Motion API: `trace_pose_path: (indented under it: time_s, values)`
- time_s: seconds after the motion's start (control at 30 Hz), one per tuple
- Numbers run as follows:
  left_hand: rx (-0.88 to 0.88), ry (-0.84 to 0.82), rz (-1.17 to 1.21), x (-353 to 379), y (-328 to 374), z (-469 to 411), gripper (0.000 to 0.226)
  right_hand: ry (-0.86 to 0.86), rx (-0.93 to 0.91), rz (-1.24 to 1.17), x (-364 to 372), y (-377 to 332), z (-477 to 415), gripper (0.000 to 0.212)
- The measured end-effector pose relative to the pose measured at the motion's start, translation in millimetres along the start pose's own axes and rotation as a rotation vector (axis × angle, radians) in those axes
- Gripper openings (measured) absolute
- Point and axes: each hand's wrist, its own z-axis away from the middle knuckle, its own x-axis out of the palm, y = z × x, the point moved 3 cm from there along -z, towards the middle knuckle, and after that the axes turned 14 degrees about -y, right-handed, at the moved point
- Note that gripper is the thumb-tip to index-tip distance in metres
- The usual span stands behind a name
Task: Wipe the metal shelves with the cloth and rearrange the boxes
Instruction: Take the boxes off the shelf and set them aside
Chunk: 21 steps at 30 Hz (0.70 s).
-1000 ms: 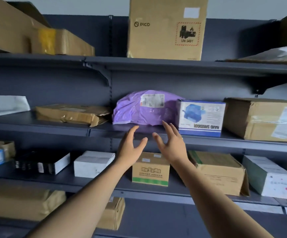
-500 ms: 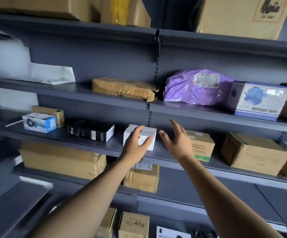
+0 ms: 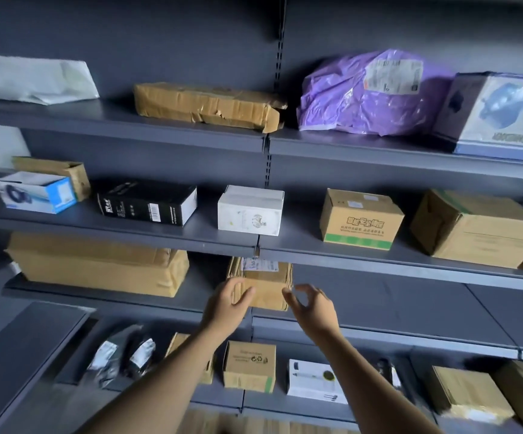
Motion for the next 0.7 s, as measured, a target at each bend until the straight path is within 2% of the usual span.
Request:
trace_pose_path:
  time_s: [0.23,0.5,0.7]
  values:
    - [-0.136,-0.049,-0.082,33.2,-68.5,-71.2,0.046,-0.097,0.103,-0.044,41.2,56.9,-70.9,0.065]
    - [-0.095,-0.059,-0.245,48.3,-121.5,-151.0,0.059,-0.117,0.112,-0.02,53.4,97.1,-148.3,0.071]
    - [-0.179,-0.069,-0.169,56.4,-161.5,-187.0,0.067,-0.213,0.104,0.029,73.4,110.4,-181.8,0.076]
